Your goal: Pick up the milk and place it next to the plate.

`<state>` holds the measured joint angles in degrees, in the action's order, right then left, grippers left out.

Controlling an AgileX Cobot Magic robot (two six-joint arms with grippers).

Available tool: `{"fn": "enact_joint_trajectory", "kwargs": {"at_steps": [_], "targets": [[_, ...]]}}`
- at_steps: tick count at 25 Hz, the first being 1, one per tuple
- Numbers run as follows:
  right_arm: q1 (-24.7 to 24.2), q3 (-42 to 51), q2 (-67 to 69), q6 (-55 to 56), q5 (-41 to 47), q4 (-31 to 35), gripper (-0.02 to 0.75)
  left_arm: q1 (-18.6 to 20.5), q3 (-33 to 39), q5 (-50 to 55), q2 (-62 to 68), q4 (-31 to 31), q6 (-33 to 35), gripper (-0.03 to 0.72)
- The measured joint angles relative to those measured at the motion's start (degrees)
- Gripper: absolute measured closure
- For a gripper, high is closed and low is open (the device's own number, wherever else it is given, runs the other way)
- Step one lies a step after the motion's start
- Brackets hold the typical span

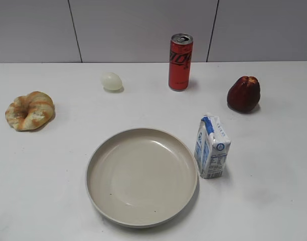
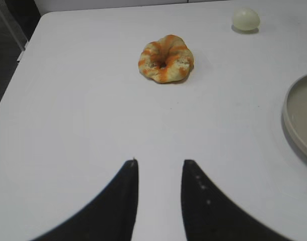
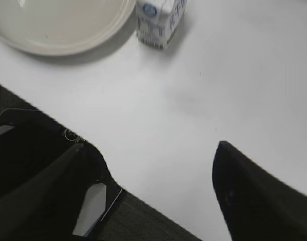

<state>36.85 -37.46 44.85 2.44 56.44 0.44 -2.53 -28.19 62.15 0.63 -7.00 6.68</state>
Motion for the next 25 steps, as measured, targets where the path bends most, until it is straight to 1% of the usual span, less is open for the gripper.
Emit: {"fn": "enact_joint_trajectory", "kwargs": {"at_steps": [3, 6, 10, 20, 22, 25], "targets": [[0.0, 7.4, -9.6, -1.5, -0.9, 0.3, 0.154, 0.0, 0.0, 0.0, 0.0, 0.0, 0.0, 0.461], [0.1, 12.5, -17.3, -2.7, -2.0, 0.8, 0.154, 0.0, 0.0, 0.1, 0.0, 0.0, 0.0, 0.461], [0.1, 13.5, -22.2, -3.1, -2.0, 0.8, 0.154, 0.0, 0.0, 0.0, 0.0, 0.0, 0.0, 0.461], [0.0, 13.5, -23.7, -3.1, -2.0, 0.9, 0.154, 0.0, 0.0, 0.0, 0.0, 0.0, 0.0, 0.459], [-1.2, 13.5, -25.1, -3.2, -2.1, 1.2, 0.154, 0.0, 0.0, 0.0, 0.0, 0.0, 0.0, 0.460], [-7.1, 13.5, -28.9, -3.3, -2.2, 2.3, 0.154, 0.0, 0.0, 0.0, 0.0, 0.0, 0.0, 0.460]]}}
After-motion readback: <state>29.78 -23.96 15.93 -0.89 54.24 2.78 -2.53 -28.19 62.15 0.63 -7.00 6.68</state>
